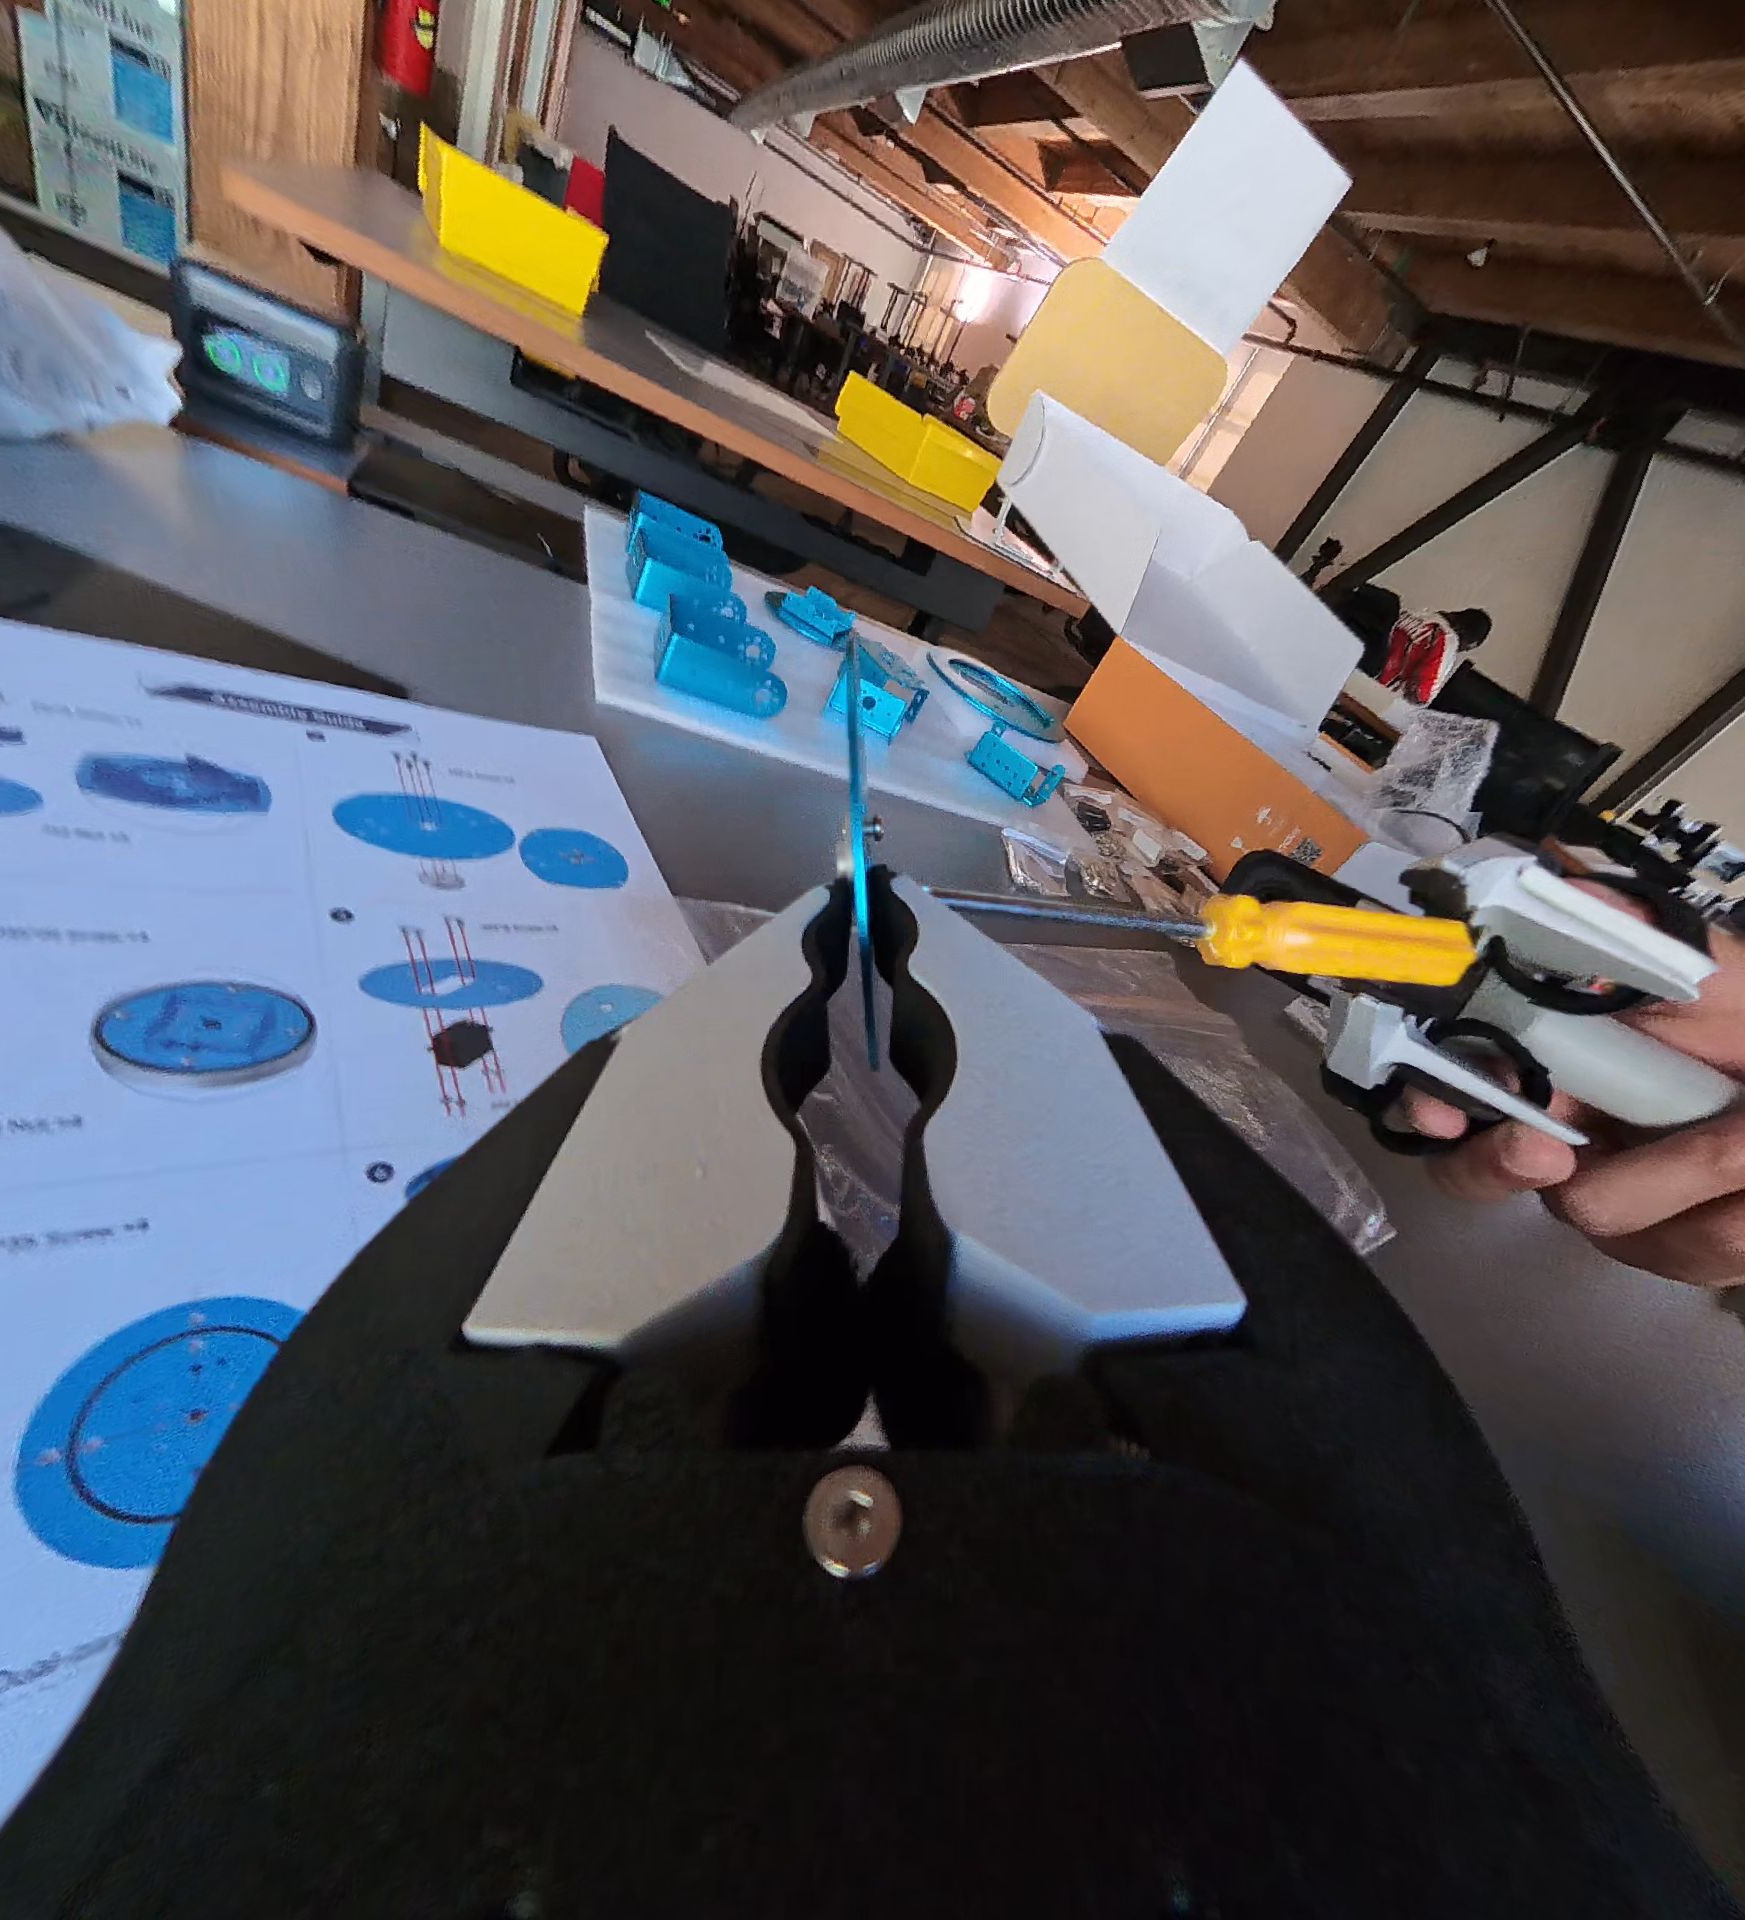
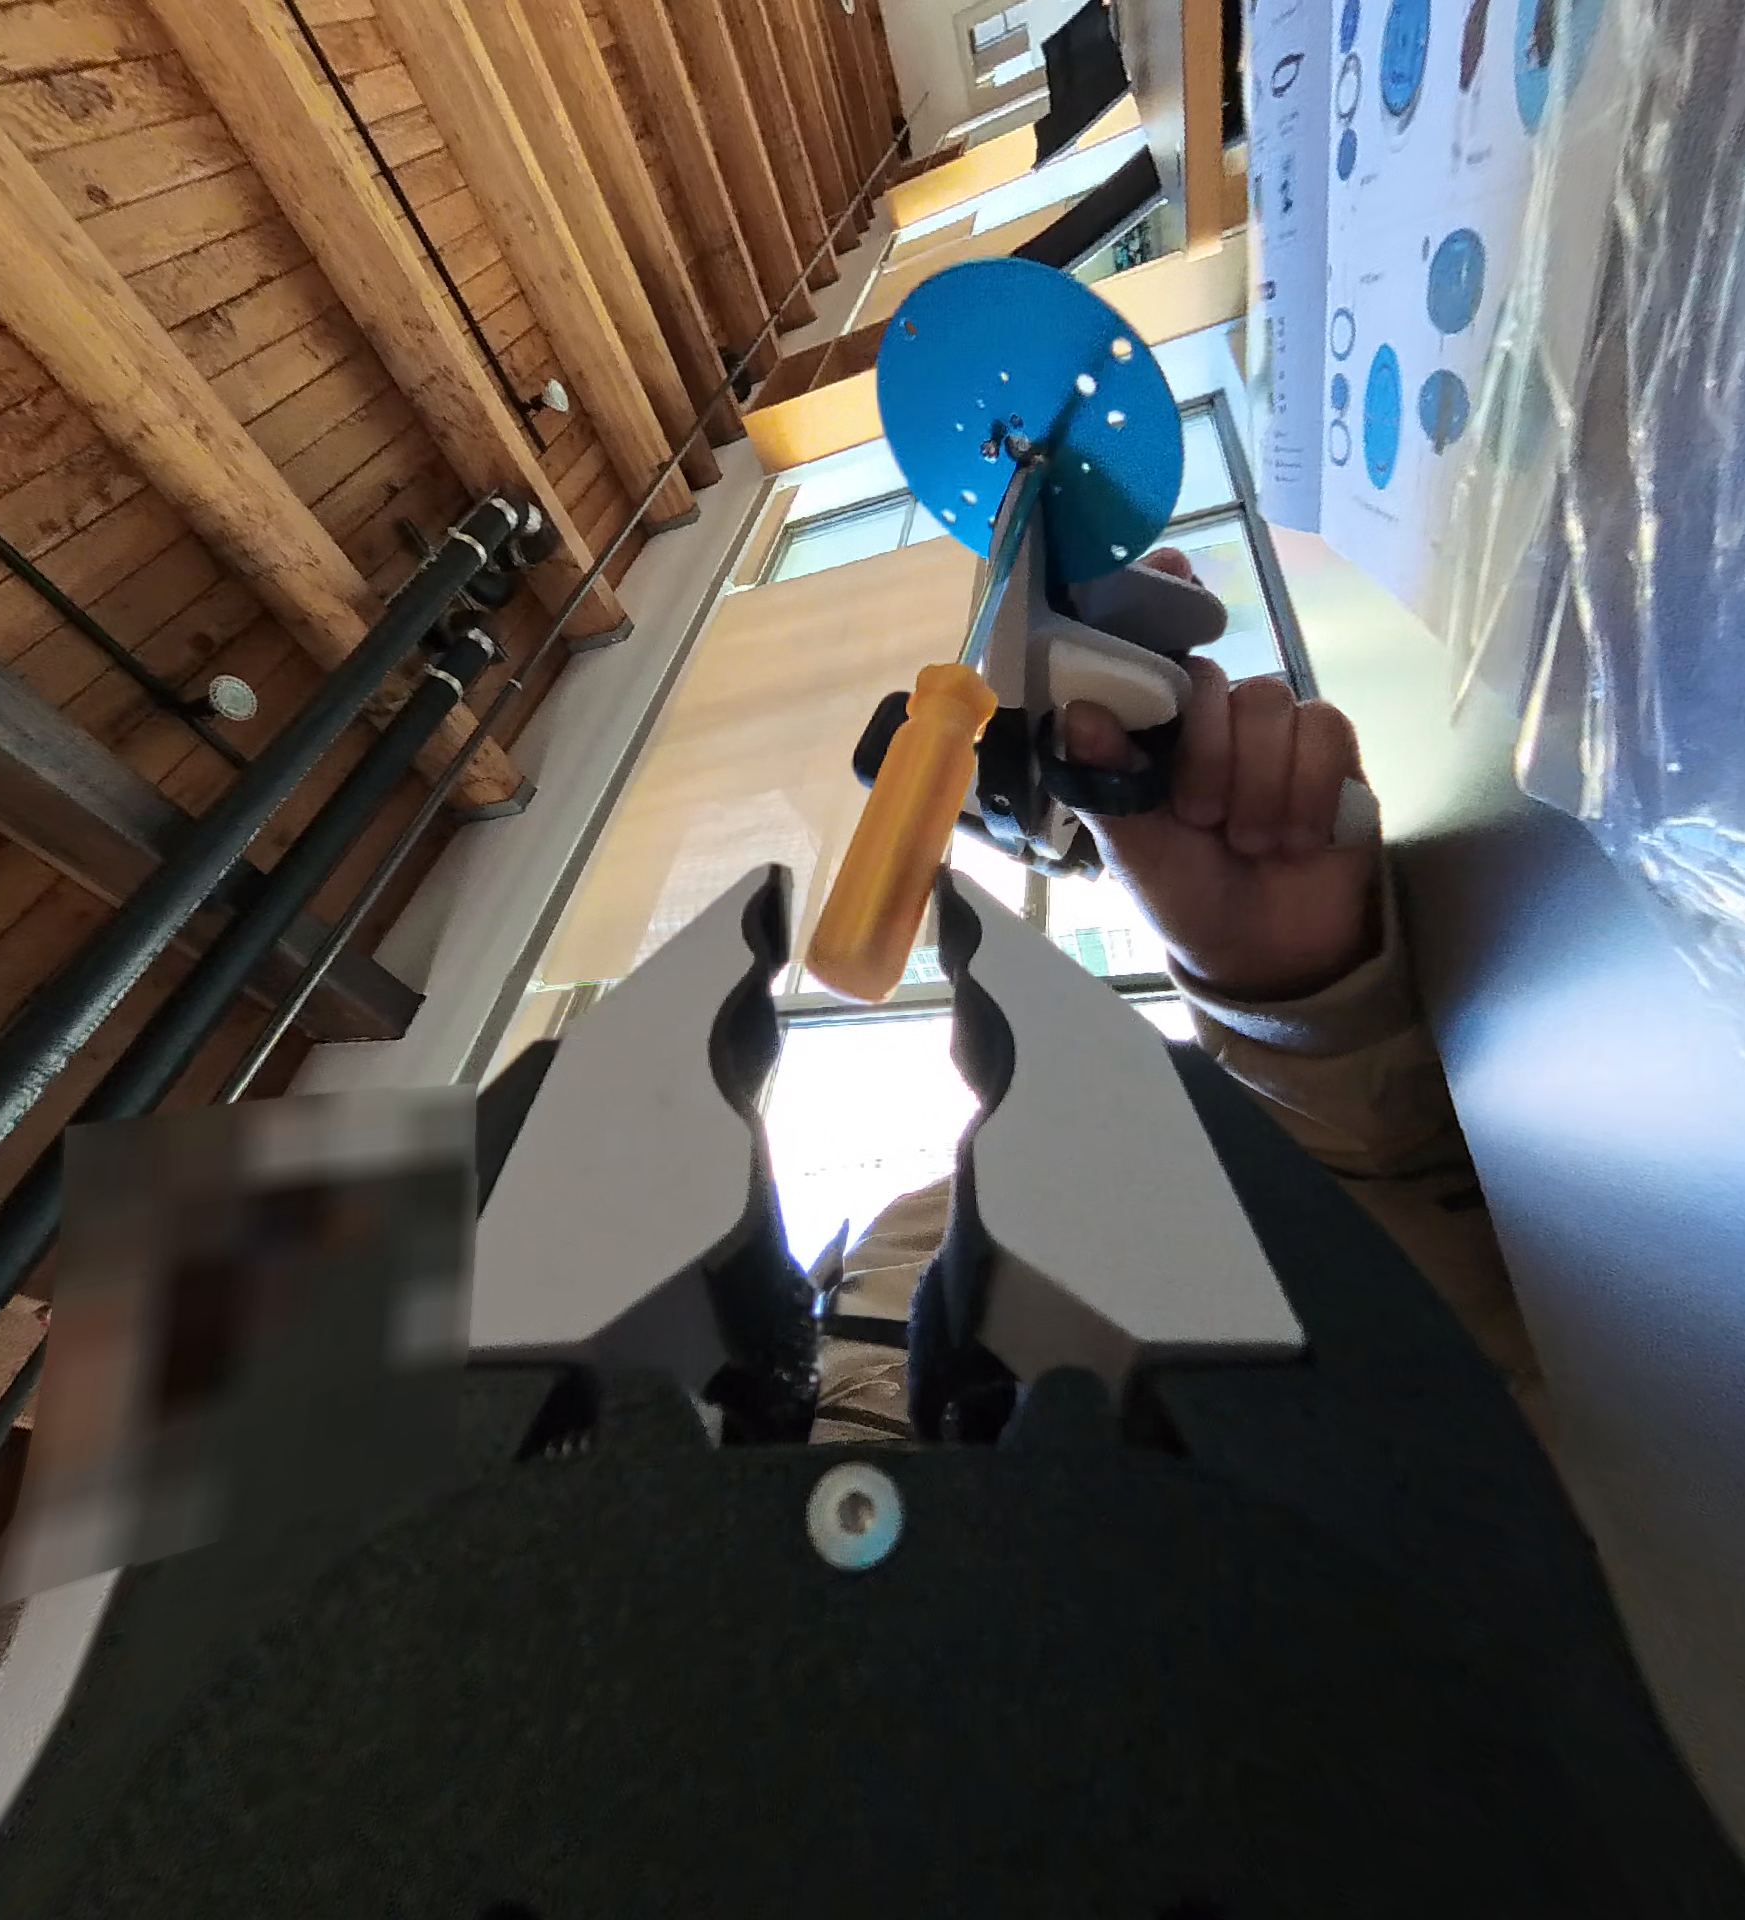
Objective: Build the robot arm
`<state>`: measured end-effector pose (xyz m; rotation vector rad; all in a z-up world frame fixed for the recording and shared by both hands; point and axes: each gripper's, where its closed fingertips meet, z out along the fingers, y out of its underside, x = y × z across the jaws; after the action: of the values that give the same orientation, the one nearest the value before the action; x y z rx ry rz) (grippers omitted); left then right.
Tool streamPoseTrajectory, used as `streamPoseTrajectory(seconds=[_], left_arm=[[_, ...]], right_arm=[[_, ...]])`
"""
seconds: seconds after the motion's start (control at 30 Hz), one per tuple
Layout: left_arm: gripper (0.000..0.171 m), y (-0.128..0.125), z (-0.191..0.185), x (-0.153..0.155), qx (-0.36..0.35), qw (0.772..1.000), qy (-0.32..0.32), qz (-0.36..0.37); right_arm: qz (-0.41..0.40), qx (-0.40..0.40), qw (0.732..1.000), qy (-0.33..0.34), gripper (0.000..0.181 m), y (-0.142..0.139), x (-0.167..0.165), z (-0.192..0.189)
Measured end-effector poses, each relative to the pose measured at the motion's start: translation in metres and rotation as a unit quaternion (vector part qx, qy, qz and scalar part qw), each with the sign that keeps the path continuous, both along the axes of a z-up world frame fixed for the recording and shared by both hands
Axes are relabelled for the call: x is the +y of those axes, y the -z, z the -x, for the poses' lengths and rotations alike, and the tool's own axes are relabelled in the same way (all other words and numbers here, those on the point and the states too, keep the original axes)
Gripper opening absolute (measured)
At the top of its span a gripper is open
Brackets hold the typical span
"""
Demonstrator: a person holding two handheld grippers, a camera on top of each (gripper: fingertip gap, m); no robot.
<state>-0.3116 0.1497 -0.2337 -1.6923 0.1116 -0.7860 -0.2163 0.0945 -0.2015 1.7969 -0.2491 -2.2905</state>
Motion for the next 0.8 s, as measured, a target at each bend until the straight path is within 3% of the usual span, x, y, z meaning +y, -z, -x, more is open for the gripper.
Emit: streamPoseTrajectory(seconds=[0.17,0.3,0.4,0.5,0.53,0.6,0.7,0.8], left_arm=[[0.004,0.009,0.0,0.002,-0.032,0.999,0.005,0.027],[0.003,0.006,-0.001,0.002,-0.037,0.999,0.009,0.02],[0.003,0.006,-0.001,0.003,-0.022,1.0,0.007,0.016],[0.003,0.015,0.002,0.007,0.016,1.0,-0.005,0.023],[0.003,0.018,0.002,0.008,0.022,0.999,-0.003,0.026],[0.003,0.018,0.002,0.008,0.025,0.999,0.0,0.025],[0.003,0.017,0.003,0.007,0.009,0.999,0.007,0.031],[0.003,0.017,0.001,0.006,-0.01,0.999,0.02,0.04]], right_arm=[[-0.052,-0.041,0.998,0.0,0.034,0.008,0.008,-0.004],[-0.123,-0.068,0.99,-0.01,0.029,0.006,0.007,0.0],[-0.199,-0.134,0.971,-0.021,0.027,0.024,0.012,-0.002],[-0.292,-0.205,0.934,-0.018,0.024,0.042,0.025,-0.015],[-0.339,-0.226,0.913,-0.02,0.023,0.045,0.029,-0.019],[-0.47,-0.273,0.839,-0.024,0.024,0.052,0.044,-0.032],[-0.673,-0.302,0.675,-0.034,0.028,0.059,0.062,-0.052],[-0.785,-0.28,0.547,-0.075,0.046,0.069,0.061,-0.058]])
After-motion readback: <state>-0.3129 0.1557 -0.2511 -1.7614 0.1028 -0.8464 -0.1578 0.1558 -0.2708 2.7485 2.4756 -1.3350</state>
